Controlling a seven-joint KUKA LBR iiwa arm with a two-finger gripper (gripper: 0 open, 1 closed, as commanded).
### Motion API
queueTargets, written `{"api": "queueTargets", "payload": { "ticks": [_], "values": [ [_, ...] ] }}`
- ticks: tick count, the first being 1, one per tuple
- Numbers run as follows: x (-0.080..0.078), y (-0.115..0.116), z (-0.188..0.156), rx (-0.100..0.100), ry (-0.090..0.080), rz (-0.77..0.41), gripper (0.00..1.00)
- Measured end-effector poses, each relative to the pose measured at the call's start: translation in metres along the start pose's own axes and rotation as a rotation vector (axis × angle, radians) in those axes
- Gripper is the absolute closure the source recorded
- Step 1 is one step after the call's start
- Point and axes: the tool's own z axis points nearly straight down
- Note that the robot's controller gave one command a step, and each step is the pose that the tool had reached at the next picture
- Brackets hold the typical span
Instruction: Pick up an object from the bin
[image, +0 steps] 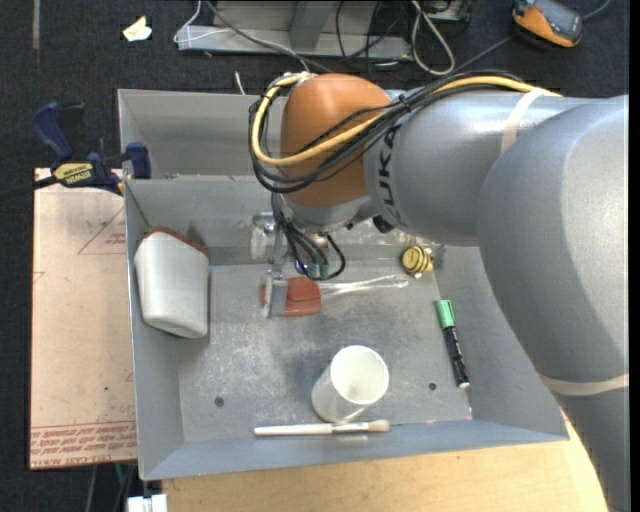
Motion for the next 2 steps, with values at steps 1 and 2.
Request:
{"api": "queueTargets", "payload": {
  "ticks": [1,2],
  "values": [
    [-0.002,-0.001,-0.004,-0.001,-0.007,0.003,0.00],
    [-0.008,-0.078,0.069,-0.002,-0.009,-0.013,0.00]
  ]
}}
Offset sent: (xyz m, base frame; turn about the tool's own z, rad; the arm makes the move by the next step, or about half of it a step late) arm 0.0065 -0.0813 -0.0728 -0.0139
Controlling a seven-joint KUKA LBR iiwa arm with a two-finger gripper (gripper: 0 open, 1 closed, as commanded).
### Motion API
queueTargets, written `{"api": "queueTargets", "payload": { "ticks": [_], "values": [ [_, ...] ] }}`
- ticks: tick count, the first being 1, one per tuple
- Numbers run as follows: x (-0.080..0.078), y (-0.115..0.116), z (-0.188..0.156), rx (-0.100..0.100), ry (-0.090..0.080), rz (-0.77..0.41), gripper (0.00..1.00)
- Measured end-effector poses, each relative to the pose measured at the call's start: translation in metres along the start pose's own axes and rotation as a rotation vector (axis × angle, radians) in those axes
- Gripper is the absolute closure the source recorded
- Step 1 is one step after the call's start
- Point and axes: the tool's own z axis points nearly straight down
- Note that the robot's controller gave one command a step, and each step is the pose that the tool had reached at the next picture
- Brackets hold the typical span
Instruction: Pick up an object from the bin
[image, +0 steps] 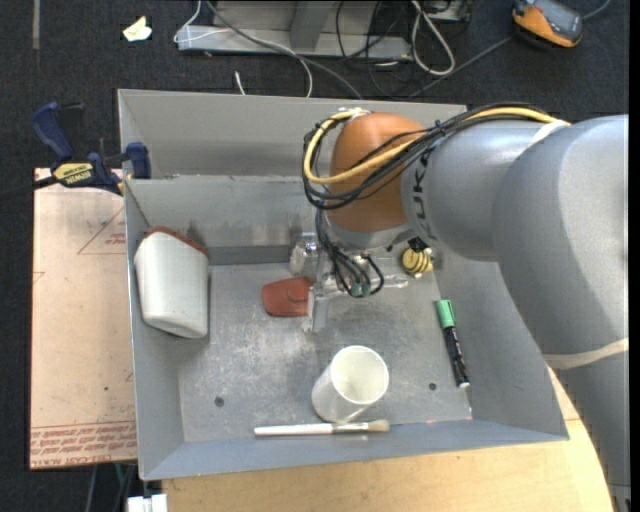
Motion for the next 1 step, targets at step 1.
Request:
{"api": "queueTargets", "payload": {
  "ticks": [1],
  "values": [
    [0.0043,-0.0033,-0.0575,-0.005,-0.006,0.056,0.00]
  ]
}}
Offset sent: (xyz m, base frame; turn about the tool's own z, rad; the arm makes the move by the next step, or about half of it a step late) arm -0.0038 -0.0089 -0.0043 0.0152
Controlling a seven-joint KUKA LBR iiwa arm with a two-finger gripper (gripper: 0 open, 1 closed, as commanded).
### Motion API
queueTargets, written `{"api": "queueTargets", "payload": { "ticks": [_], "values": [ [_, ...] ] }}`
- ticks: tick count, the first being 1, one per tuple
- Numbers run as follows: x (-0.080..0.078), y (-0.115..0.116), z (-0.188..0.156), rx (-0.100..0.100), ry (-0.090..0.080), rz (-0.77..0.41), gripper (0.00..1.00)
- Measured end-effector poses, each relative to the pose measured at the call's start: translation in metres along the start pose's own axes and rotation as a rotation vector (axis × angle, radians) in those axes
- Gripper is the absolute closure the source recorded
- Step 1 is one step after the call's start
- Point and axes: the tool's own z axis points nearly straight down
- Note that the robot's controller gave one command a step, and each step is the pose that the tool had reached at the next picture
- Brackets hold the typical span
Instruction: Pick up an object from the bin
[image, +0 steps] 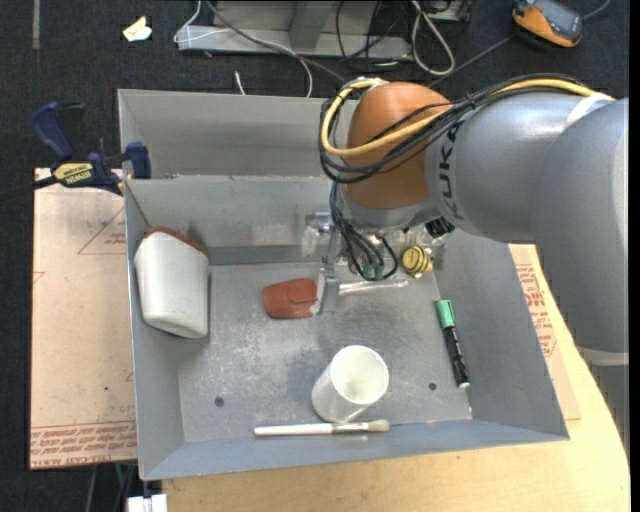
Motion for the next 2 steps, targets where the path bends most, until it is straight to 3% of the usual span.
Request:
{"api": "queueTargets", "payload": {
  "ticks": [1,2],
  "values": [
    [-0.001,-0.004,0.048,0.005,0.007,-0.031,0.00],
    [0.002,0.001,0.061,-0.002,-0.010,0.096,0.00]
  ]
}}
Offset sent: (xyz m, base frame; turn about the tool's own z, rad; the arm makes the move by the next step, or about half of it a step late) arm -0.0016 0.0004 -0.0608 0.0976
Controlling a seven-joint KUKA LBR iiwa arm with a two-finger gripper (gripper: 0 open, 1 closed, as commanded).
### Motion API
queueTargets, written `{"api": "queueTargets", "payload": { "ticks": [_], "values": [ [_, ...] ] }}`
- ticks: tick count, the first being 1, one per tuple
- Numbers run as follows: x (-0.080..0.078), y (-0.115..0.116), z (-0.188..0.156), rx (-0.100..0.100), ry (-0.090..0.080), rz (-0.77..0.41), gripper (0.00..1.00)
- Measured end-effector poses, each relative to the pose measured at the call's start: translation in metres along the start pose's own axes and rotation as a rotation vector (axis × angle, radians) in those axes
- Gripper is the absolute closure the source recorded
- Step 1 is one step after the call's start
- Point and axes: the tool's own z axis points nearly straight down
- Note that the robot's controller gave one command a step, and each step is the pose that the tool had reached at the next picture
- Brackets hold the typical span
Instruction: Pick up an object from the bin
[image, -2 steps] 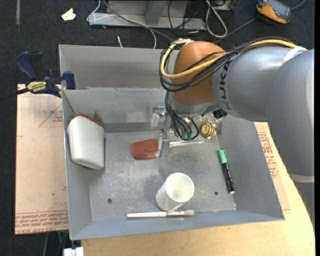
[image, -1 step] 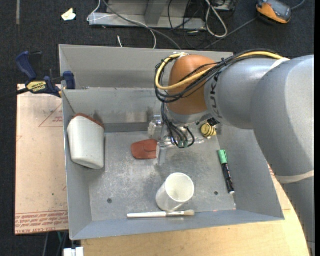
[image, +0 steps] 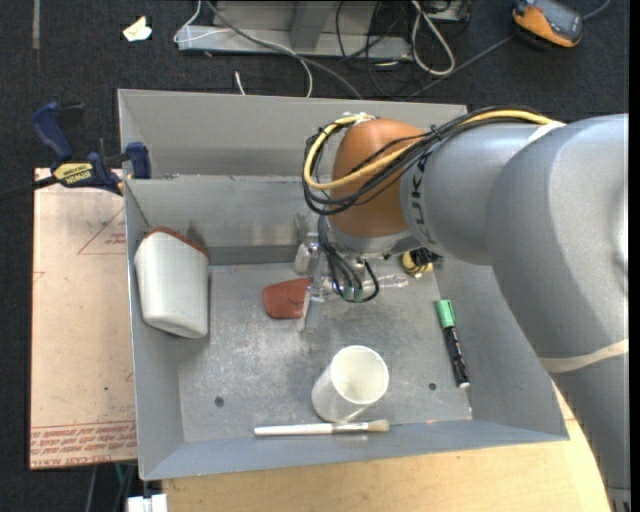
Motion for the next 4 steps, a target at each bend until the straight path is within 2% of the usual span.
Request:
{"api": "queueTargets", "payload": {
  "ticks": [1,2,3,4],
  "values": [
    [0.018,0.008,-0.002,0.002,0.011,-0.115,1.00],
    [0.018,0.008,-0.003,0.002,0.011,-0.115,1.00],
    [0.020,0.008,-0.042,0.004,0.020,-0.114,1.00],
    [0.018,0.009,-0.087,0.003,0.014,-0.114,1.00]
  ]
}}
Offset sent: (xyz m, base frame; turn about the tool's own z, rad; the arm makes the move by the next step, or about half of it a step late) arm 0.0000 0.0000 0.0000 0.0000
